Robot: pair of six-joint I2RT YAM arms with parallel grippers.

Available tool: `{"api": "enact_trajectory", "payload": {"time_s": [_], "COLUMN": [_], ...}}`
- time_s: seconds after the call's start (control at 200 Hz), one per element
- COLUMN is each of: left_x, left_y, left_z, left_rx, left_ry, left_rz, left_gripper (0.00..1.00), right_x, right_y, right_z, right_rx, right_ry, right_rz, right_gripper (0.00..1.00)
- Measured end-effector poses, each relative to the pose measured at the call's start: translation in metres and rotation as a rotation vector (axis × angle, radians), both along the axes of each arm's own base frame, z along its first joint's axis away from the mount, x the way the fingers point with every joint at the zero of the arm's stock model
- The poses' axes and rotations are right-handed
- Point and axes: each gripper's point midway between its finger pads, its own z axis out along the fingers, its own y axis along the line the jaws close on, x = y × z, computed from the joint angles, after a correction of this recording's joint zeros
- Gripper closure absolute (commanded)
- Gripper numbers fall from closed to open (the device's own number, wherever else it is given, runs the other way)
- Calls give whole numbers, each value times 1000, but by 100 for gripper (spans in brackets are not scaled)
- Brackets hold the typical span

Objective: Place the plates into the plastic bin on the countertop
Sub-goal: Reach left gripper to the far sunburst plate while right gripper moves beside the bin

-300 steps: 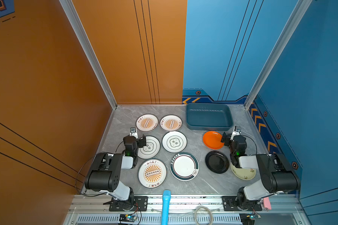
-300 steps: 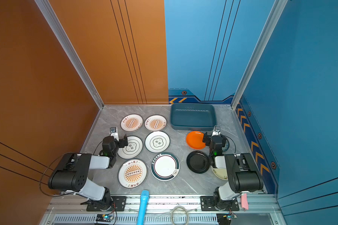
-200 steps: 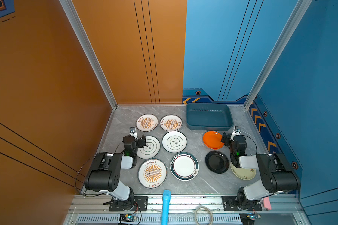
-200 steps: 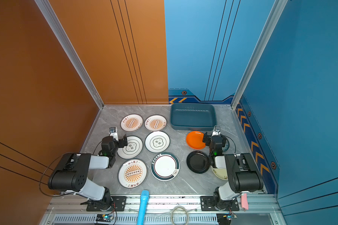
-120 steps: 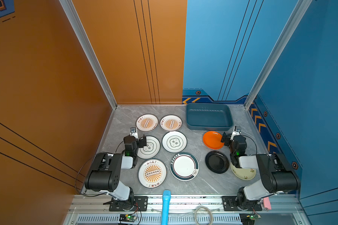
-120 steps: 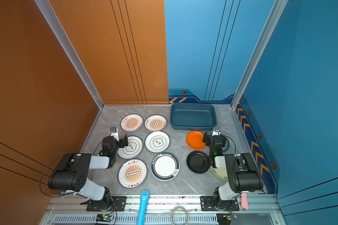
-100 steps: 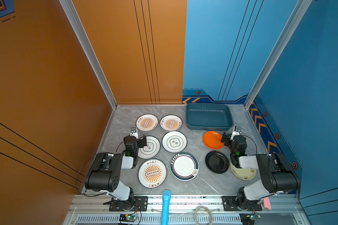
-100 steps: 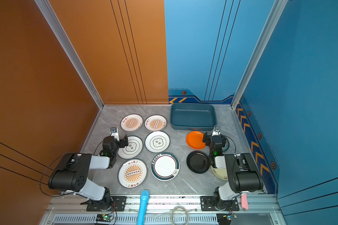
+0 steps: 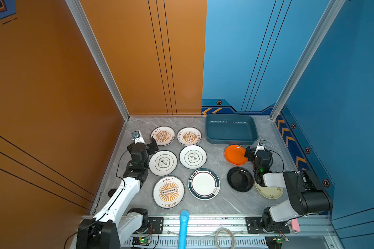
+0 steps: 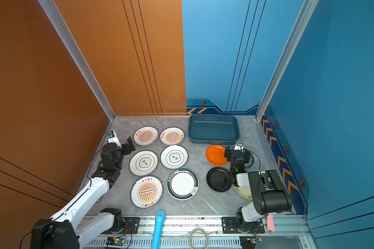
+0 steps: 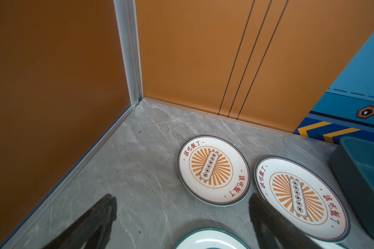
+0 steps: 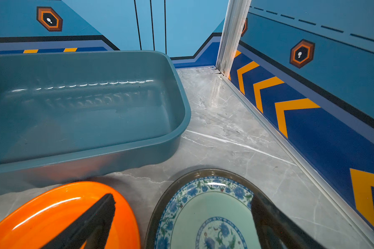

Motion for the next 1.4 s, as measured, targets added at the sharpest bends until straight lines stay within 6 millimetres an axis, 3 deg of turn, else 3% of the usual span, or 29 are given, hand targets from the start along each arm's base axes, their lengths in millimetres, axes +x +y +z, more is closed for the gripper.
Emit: {"api": "enact_trajectory", "payload": {"time_s": [0.13,0.185,0.25,0.41,0.506,0.581,0.811,0.966,1.181,1.246,1.401], "left_x": [-23,-32,-40,-48,-49,-50,-53,-47,-6,7,39], "left_y": [0,1,2,0,-4,-5,7,14,15,16,18], "left_z": [-24,-35,-47,-57,-63,-68,-94,-114,-119,-122,-138], "left_rx": [-81,-102,-132,-222,-282,-326,-452,-521,-622,-649,-705], "left_ry": [54,79,107,128,142,150,228,304,346,345,368], "left_rz": [6,11,17,5,-17,-21,25,59,63,64,71], "left_gripper": [2,2,2,2,2,2,1,3,12,13,26], "right_x": [-2,0,8,20,21,20,13,6,-3,-4,-6], "right_y": [-1,2,15,47,62,76,124,151,180,184,188], "right_z": [-4,5,35,142,169,161,102,75,57,56,57], "right_rx": [-10,-25,-27,116,239,318,584,661,711,713,721], "right_ry": [45,68,45,-128,-154,-109,128,244,332,340,348], "right_rz": [-4,1,33,177,257,314,459,514,576,585,595], "right_gripper": [0,0,0,0,0,0,0,4,8,9,10]}}
